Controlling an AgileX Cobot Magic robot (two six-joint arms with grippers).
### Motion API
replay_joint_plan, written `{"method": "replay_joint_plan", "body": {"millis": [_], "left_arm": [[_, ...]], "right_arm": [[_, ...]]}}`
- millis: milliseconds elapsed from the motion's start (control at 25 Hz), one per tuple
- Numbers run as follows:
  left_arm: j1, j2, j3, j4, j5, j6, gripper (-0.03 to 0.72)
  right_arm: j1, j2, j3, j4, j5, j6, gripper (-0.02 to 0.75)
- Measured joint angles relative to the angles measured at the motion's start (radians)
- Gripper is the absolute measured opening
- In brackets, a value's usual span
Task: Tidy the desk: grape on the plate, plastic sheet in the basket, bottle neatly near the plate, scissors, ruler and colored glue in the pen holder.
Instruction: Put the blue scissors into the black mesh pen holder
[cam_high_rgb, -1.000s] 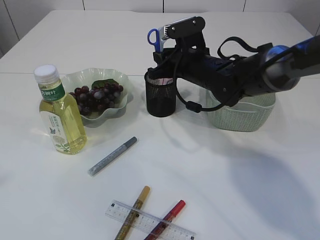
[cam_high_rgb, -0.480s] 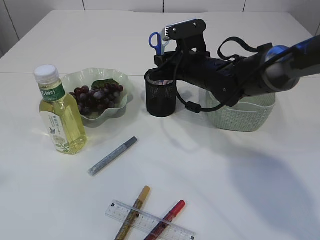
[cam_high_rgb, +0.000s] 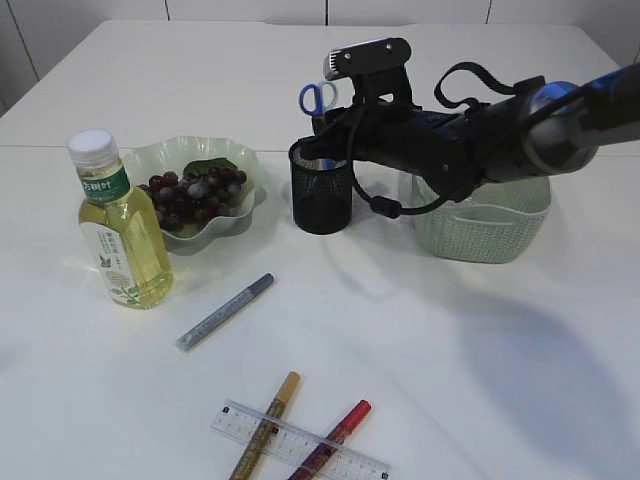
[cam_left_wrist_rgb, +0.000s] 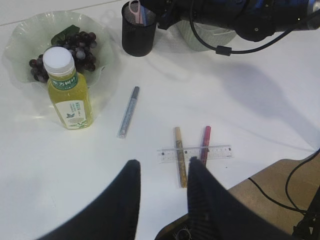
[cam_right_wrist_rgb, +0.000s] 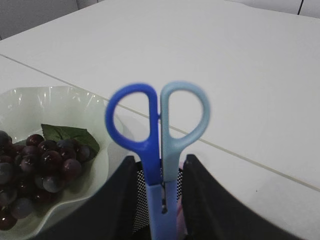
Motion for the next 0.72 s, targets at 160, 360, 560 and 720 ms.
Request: {"method": "replay_joint_plan", "body": {"millis": [160,360,560,720], "left_arm": [[0.0,0.0,0.0,-0.002,0.0,0.0,0.237],[0.0,0.0,0.0,-0.006,0.0,0.0,0.237],[0.0,0.0,0.0,-0.006,0.0,0.0,0.237],[0.0,0.0,0.0,-0.006,0.0,0.0,0.237]], "right_arm": [[0.0,0.0,-0.033,0.002,0.037,0.0,0.295],[0.0,0.0,-0.059,0.002,0.063,0.0,0.306],[0.0,0.0,-0.119,0.004,0.199,0.004,0.311],[0.0,-0.002,-0.202,0.006,0.385,0.008,0.311]]}}
